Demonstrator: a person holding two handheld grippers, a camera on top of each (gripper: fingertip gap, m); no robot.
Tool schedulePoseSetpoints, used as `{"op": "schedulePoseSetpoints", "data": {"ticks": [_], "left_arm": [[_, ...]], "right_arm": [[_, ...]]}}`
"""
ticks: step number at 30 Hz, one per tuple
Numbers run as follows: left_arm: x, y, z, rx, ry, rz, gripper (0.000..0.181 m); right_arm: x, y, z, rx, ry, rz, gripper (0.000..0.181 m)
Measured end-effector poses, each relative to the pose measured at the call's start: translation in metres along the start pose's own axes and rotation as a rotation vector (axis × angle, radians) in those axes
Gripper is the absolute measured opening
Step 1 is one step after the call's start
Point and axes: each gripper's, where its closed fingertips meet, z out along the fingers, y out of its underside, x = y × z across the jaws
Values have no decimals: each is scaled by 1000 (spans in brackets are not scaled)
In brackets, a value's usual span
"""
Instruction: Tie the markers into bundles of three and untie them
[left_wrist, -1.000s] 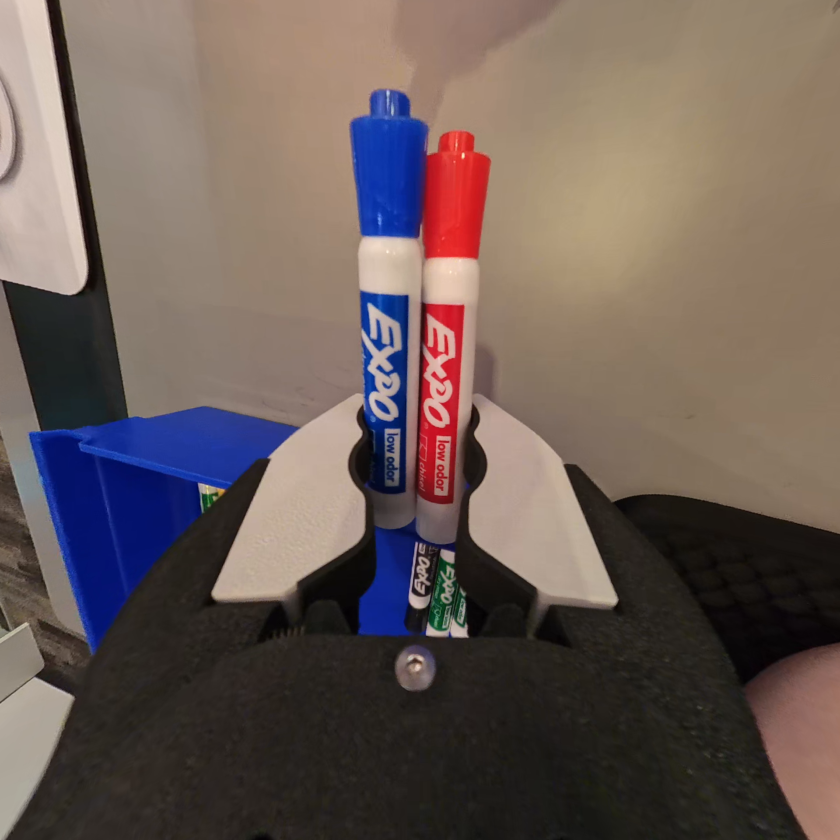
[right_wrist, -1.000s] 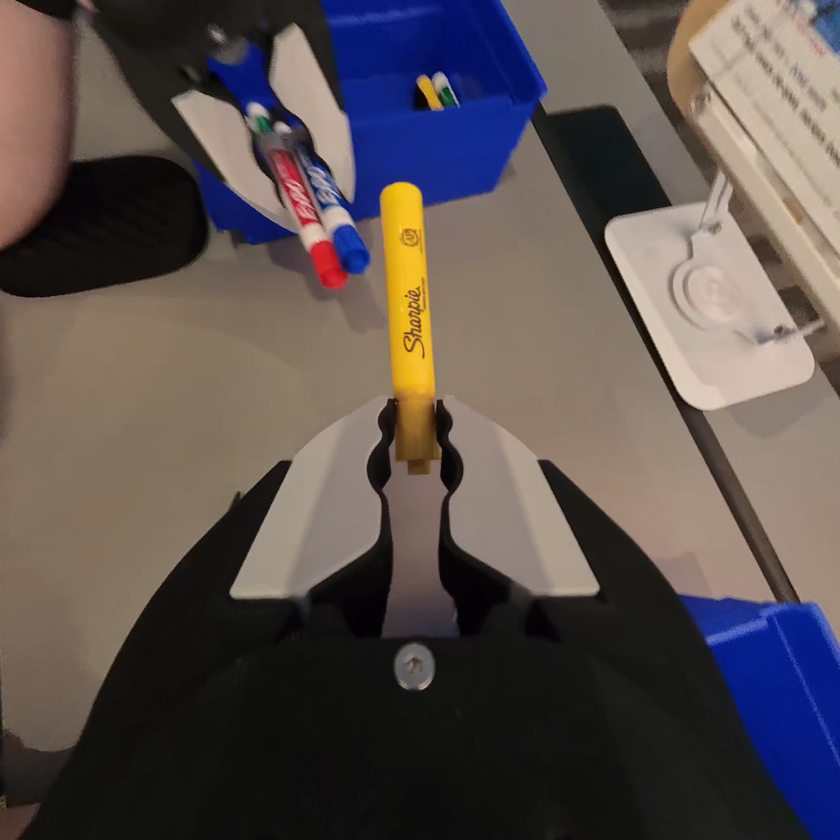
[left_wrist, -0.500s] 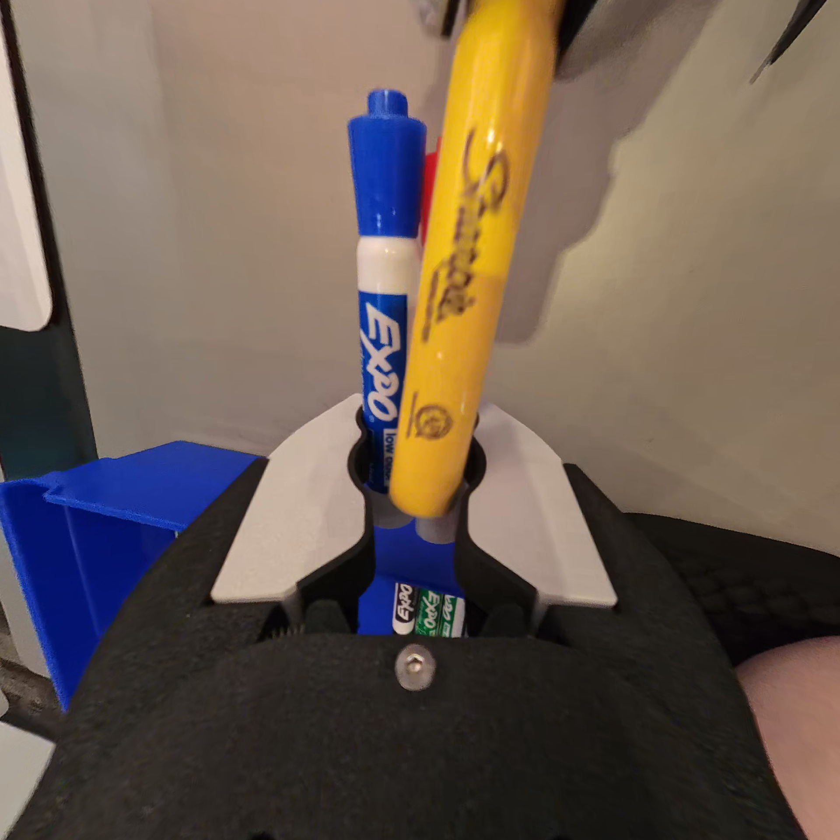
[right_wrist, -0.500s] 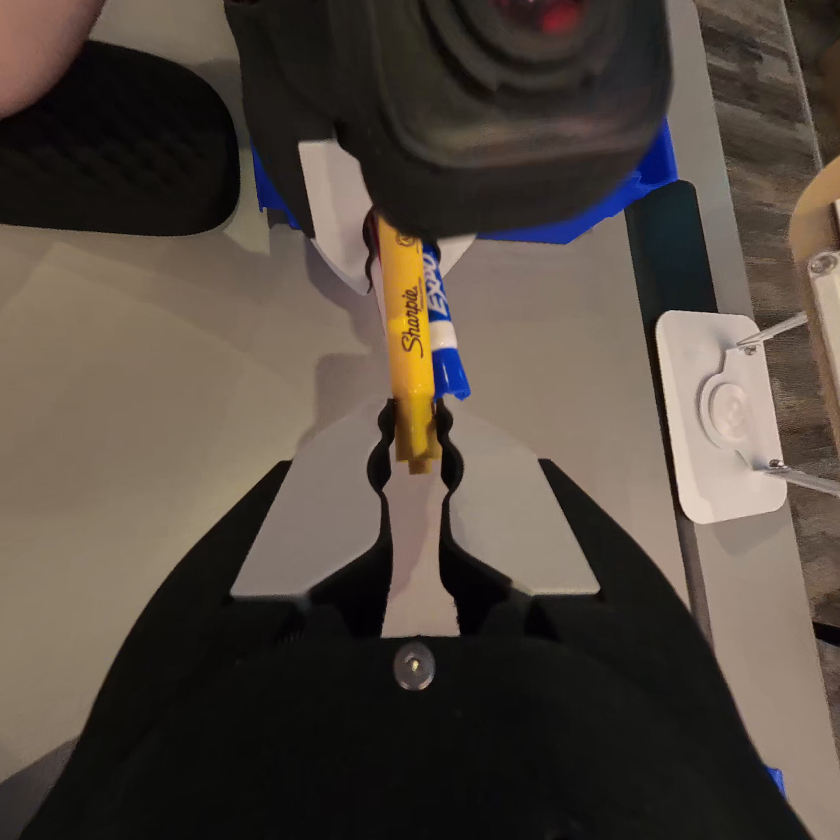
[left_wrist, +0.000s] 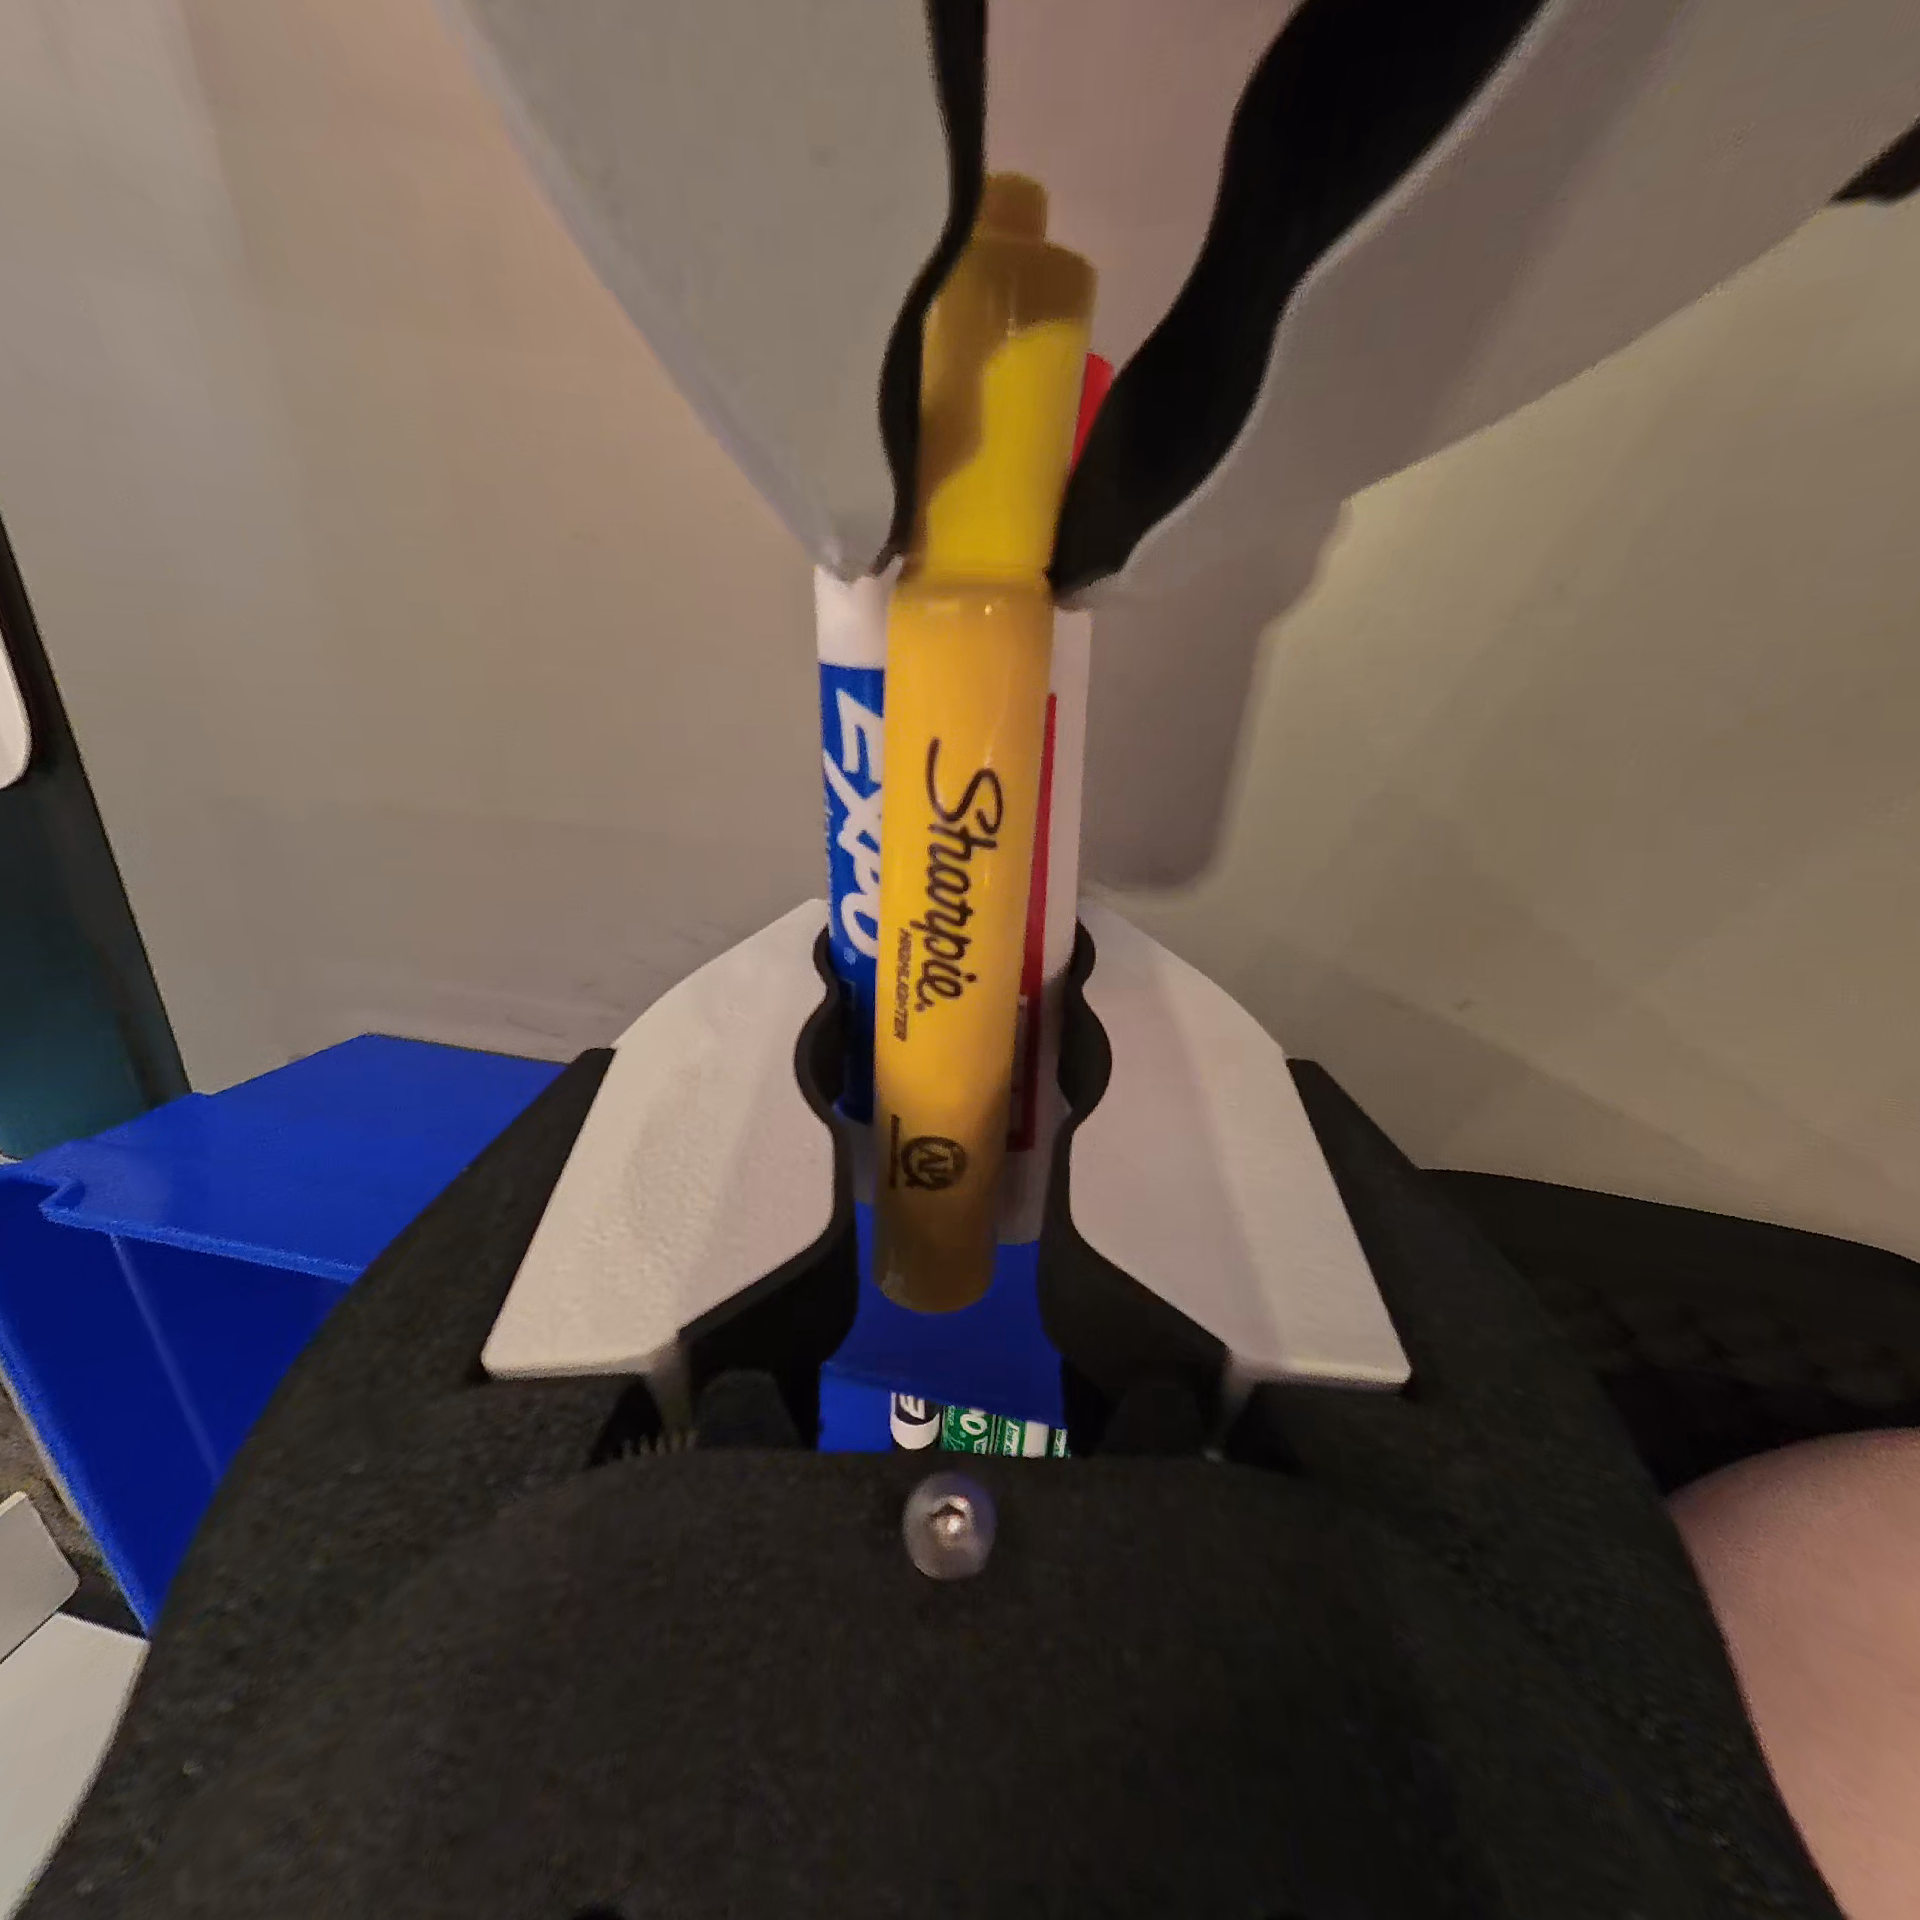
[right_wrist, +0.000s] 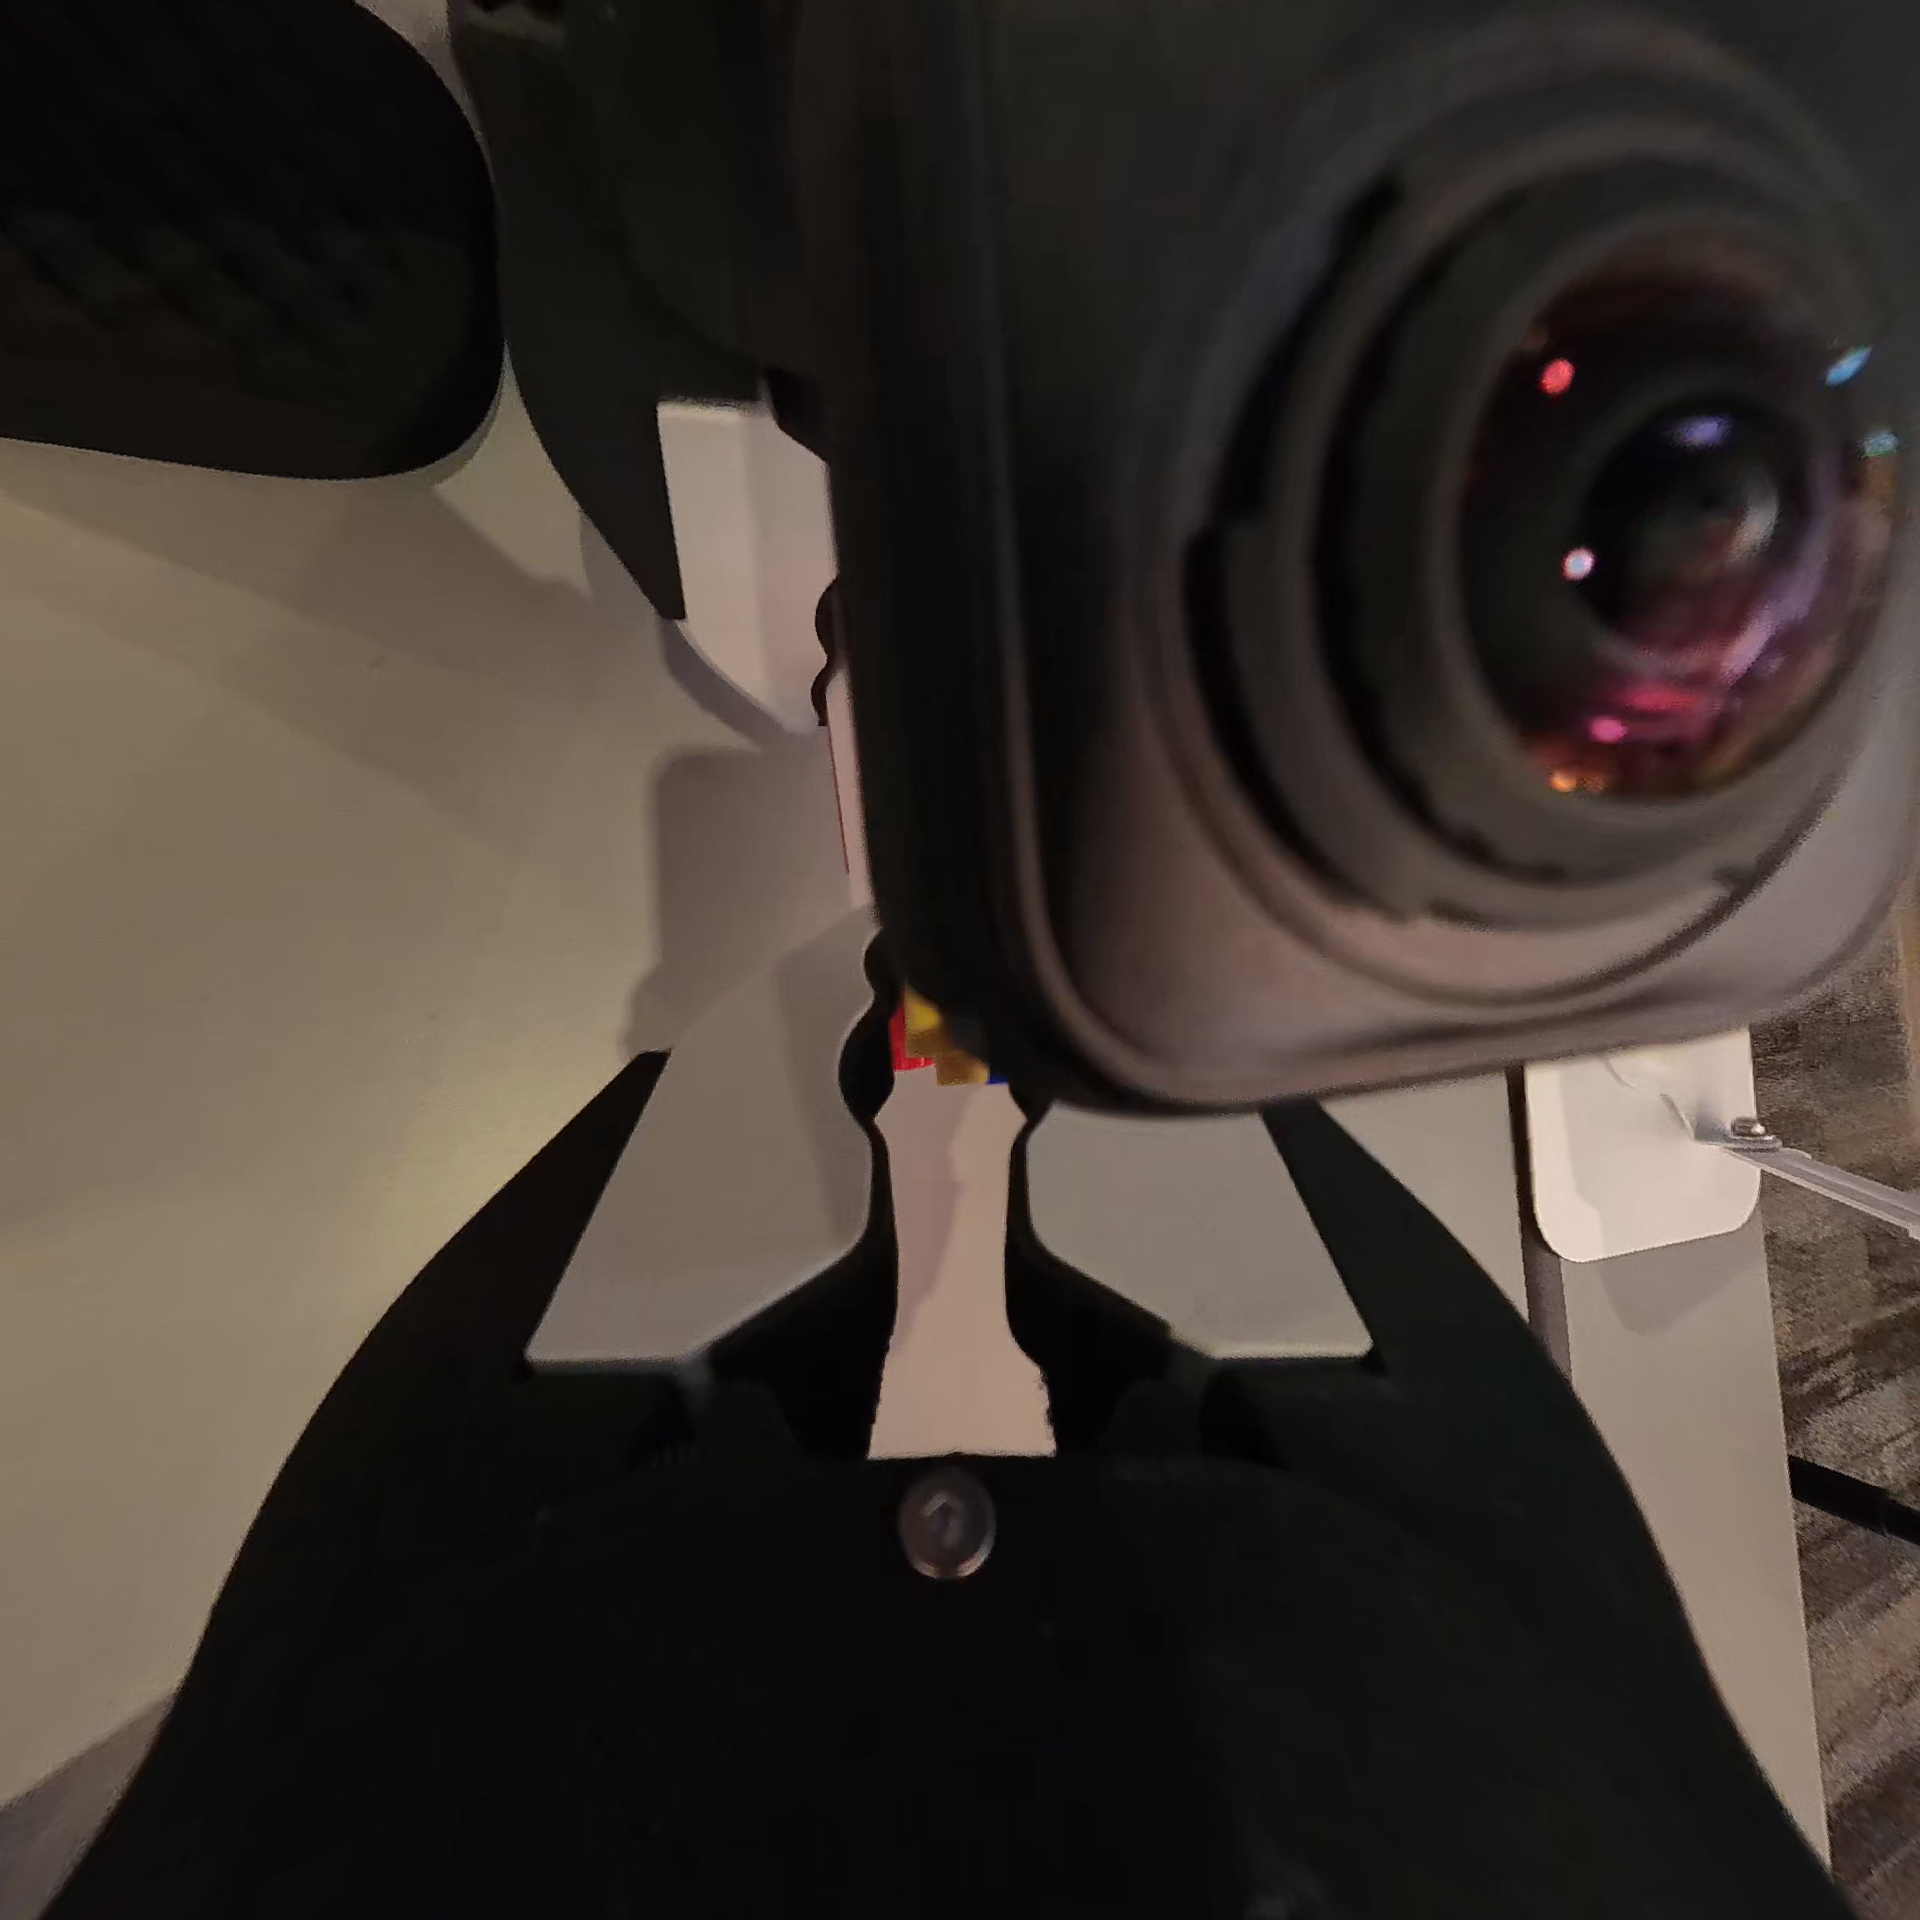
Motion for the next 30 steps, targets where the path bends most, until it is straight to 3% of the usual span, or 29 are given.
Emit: {"op": "schedulePoseSetpoints", "data": {"ticks": [24, 30], "left_arm": [[2, -2, -5, 47, 25, -15, 38], [1, 2, -8, 55, 28, -27, 38]], "right_arm": [[6, -11, -15, 140, -42, 73, 30], [10, -10, -38, 168, -40, 68, 30]]}}
